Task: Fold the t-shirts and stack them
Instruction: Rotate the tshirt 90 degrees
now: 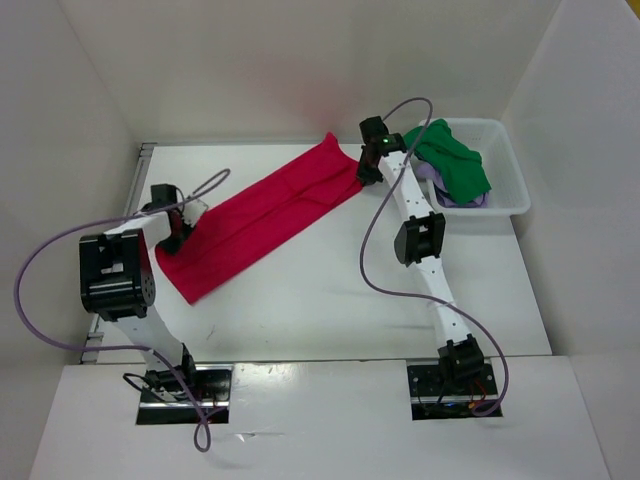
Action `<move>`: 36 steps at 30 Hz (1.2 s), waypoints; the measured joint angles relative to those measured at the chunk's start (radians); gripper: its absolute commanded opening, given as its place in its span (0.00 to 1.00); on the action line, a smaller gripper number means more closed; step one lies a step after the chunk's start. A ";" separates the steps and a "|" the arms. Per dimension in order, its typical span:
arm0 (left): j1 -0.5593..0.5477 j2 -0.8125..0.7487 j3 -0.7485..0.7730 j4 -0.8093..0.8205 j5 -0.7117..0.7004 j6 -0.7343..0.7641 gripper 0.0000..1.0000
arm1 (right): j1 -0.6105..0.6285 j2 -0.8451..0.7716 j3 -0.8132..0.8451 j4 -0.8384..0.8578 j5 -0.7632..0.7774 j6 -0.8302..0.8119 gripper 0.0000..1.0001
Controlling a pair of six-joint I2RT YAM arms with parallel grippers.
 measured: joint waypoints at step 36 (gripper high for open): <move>-0.824 -0.099 -0.047 -0.651 0.254 -0.094 0.56 | -0.008 -0.001 0.020 0.295 0.026 -0.173 1.00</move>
